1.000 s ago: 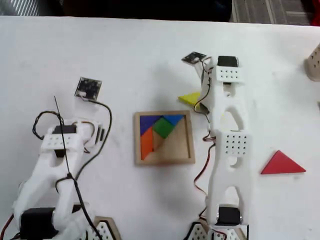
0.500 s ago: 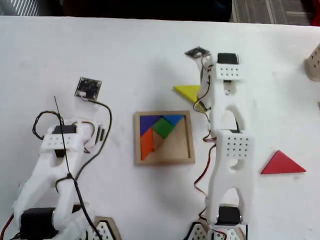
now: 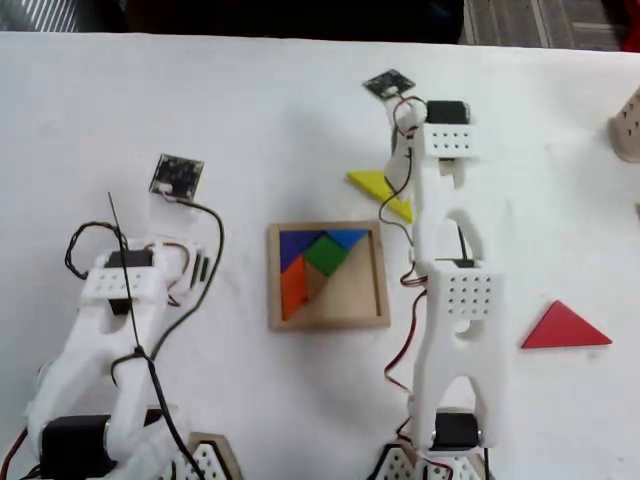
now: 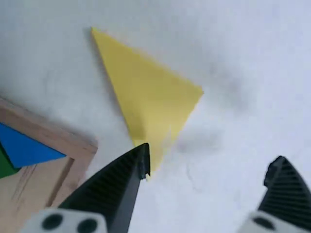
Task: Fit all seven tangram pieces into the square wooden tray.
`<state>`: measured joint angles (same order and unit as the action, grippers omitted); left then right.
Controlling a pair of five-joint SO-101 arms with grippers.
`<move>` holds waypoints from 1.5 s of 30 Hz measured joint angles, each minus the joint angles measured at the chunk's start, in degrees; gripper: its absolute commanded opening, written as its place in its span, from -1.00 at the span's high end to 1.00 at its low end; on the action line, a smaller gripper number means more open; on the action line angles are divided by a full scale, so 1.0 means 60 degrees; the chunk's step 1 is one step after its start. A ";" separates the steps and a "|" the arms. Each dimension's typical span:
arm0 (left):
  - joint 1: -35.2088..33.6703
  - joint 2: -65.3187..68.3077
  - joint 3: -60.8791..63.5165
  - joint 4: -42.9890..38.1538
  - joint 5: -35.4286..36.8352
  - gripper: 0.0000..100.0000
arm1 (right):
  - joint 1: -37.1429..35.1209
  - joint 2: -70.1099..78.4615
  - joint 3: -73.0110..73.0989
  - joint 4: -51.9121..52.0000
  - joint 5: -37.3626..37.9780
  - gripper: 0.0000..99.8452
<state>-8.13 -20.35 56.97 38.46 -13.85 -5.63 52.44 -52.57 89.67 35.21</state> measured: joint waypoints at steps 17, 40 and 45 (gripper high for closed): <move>0.0000 0.0000 0.0000 0.0000 0.0000 0.66 | -0.0542 0.0161 0.0059 -0.0938 0.0249 0.31; 0.0000 0.0000 0.0000 0.0000 0.0000 0.66 | -0.1026 0.3018 -0.3048 0.0938 0.2623 0.59; 0.0000 0.0000 0.0000 0.0000 0.0000 0.66 | -0.1011 0.3121 -0.3385 0.0894 0.2623 0.92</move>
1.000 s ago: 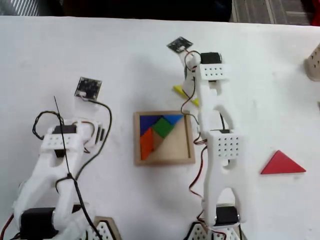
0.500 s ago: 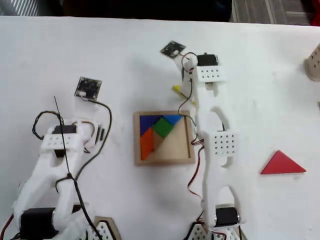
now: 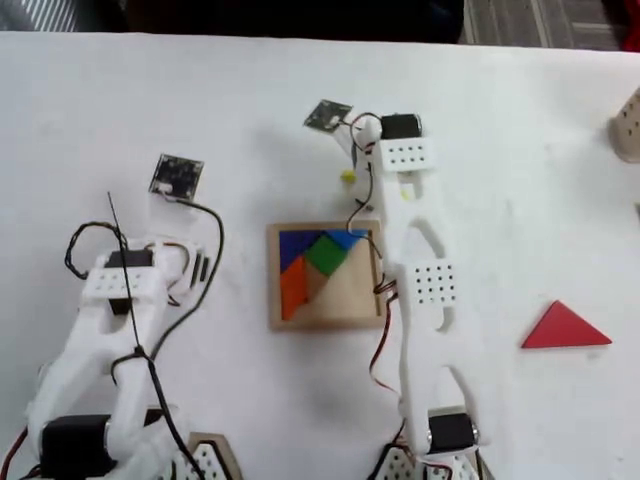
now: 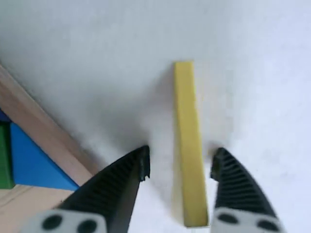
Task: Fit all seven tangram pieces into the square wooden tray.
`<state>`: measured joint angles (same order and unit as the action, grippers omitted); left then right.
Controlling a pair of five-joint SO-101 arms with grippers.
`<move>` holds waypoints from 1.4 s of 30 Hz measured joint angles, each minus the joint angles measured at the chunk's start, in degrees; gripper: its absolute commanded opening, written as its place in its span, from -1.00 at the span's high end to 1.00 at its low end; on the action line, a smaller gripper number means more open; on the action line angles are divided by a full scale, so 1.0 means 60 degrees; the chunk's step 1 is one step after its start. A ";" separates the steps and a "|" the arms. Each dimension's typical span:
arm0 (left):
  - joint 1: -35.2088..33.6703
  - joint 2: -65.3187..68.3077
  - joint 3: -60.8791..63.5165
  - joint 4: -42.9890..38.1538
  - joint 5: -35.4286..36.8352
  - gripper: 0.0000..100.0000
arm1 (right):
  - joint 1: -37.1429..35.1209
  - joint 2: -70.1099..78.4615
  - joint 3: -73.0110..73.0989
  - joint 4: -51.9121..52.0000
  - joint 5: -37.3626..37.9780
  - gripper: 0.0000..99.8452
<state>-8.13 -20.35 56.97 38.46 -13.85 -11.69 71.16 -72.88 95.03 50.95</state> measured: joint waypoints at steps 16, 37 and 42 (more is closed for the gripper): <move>0.0000 0.0000 0.0000 0.0000 0.0000 0.66 | 0.0337 -0.1143 0.0571 0.0498 -0.4044 0.97; 0.0000 0.0000 0.0000 0.0000 0.0000 0.66 | -0.2960 -0.7824 1.0183 -0.0586 -0.9070 0.96; 0.0000 0.0000 0.0000 0.0000 0.0000 0.66 | -0.3707 -0.7839 1.0842 -0.0864 -0.8337 0.96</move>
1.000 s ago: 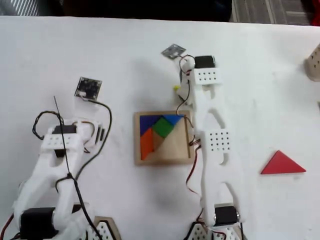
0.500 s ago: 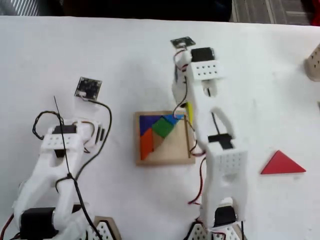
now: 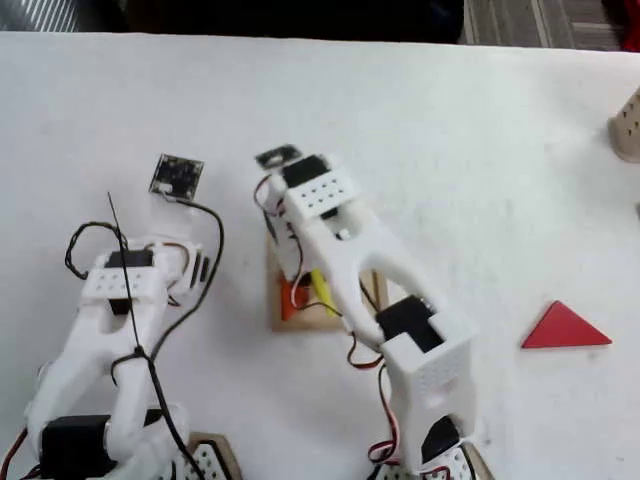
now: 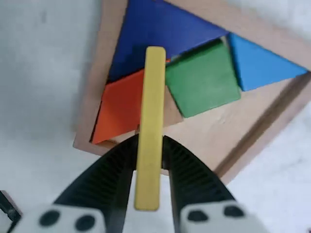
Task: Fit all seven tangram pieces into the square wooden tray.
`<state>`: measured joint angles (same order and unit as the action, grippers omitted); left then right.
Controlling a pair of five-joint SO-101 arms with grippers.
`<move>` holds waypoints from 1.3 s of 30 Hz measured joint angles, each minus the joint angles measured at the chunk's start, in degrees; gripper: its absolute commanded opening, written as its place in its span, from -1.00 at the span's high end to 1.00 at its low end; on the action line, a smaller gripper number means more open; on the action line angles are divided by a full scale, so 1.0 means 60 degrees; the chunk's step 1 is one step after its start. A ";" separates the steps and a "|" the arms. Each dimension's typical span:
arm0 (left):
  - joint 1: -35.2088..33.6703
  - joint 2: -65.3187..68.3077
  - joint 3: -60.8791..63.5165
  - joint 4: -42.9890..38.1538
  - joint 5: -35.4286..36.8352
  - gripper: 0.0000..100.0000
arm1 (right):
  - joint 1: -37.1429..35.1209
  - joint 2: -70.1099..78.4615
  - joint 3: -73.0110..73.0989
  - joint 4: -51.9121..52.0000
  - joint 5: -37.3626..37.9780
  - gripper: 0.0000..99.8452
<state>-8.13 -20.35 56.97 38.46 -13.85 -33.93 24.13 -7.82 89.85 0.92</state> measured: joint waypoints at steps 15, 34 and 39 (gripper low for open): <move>0.0000 0.0000 0.0000 0.0000 0.0000 0.66 | -0.0425 -0.0029 0.0908 0.0029 0.2432 0.39; 0.0000 0.0000 0.0000 0.0000 0.0000 0.69 | 0.3531 -0.7121 0.3048 0.1026 0.2945 0.99; 0.0000 0.0000 0.0000 0.0059 0.0000 0.92 | 0.5626 -0.9114 0.6330 -0.0513 0.2974 0.96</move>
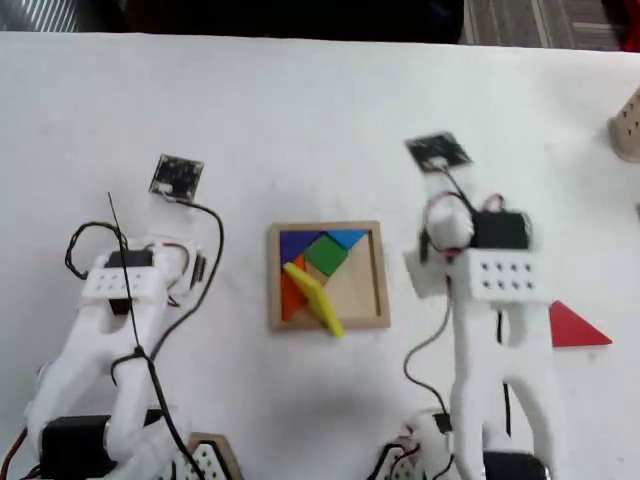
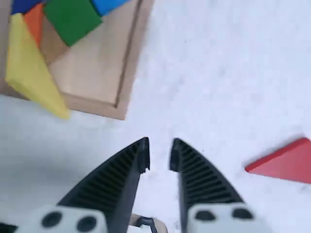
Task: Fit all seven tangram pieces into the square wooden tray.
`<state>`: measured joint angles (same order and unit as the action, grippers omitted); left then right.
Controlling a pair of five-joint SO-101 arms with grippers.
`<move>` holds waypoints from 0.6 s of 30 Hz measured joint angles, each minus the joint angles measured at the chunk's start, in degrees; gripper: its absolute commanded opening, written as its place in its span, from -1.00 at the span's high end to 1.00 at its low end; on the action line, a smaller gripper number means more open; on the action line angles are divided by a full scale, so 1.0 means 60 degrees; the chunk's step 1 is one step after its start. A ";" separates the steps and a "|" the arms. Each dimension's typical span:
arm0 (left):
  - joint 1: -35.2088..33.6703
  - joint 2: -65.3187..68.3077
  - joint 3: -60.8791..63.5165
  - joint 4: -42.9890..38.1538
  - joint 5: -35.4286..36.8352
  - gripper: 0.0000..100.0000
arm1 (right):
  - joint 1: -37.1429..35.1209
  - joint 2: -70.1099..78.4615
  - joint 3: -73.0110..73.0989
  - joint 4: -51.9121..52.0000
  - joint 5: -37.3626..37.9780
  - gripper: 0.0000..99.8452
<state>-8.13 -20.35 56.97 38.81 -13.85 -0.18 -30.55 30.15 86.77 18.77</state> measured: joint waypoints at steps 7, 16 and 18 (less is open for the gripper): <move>0.0410 -0.1919 0.0689 0.1158 0.0029 0.95 | 0.2418 -0.1934 0.3692 -0.1817 0.0938 0.96; 0.5011 -0.5187 0.1568 0.3473 0.0498 0.95 | 0.3751 -0.0147 0.4542 -0.3106 0.1890 0.96; 0.6066 -0.5216 0.1568 0.3546 0.1143 0.95 | 0.3912 0.0571 0.4440 -0.3150 0.1963 0.96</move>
<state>28.26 -51.65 66.37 60.09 -6.99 23.30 -27.12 56.79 67.87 30.55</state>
